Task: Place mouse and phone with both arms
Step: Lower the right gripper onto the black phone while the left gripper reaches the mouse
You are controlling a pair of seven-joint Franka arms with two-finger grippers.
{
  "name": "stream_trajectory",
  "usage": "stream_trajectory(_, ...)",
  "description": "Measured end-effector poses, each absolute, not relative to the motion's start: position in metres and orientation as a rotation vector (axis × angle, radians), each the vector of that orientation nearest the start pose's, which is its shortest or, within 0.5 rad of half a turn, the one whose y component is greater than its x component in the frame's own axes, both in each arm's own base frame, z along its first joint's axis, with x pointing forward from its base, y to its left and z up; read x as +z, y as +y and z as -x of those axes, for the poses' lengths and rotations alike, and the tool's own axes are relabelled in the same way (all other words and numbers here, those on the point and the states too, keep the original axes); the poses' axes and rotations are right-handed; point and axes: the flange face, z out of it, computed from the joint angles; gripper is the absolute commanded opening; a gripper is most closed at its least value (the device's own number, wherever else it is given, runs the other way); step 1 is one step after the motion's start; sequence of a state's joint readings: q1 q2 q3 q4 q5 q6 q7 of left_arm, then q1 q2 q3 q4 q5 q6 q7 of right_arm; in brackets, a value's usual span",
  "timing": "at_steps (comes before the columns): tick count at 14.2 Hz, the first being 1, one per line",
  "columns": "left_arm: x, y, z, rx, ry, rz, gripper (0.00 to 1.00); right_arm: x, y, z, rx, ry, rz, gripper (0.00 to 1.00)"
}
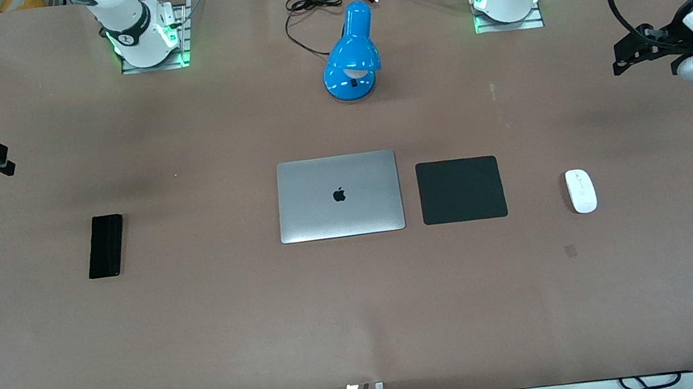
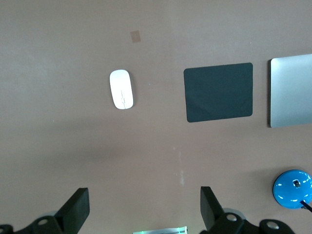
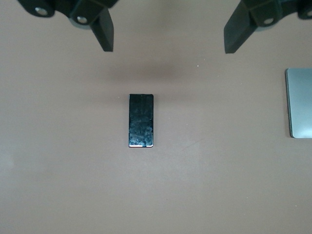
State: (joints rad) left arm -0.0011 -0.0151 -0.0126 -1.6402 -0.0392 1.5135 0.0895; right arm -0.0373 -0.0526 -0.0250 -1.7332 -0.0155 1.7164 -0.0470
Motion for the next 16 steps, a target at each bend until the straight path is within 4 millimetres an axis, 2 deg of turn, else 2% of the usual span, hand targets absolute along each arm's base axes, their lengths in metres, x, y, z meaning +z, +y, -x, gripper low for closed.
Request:
stream_trajectory(8,0.597,-0.012,-0.543,0.192,0.165,3.175,1.00,0.592,-0.036,-0.545,-0.062,0.021,3.157,1.00)
stream_trajectory(10,0.600,-0.012,-0.547,0.179,0.164,3.176,1.00,0.586,-0.036,-0.545,-0.043,0.021,3.157,1.00)
stream_trajectory(12,0.601,-0.010,-0.550,0.175,0.158,3.176,1.00,0.571,-0.036,-0.551,-0.002,0.020,3.156,1.00)
stream_trajectory(14,0.581,-0.009,-0.559,0.234,0.158,3.163,1.00,0.548,-0.037,-0.562,0.033,0.019,3.157,1.00)
stream_trajectory(16,0.542,-0.009,-0.577,0.339,0.167,3.125,1.00,0.515,-0.038,-0.577,0.075,0.015,3.165,1.00)
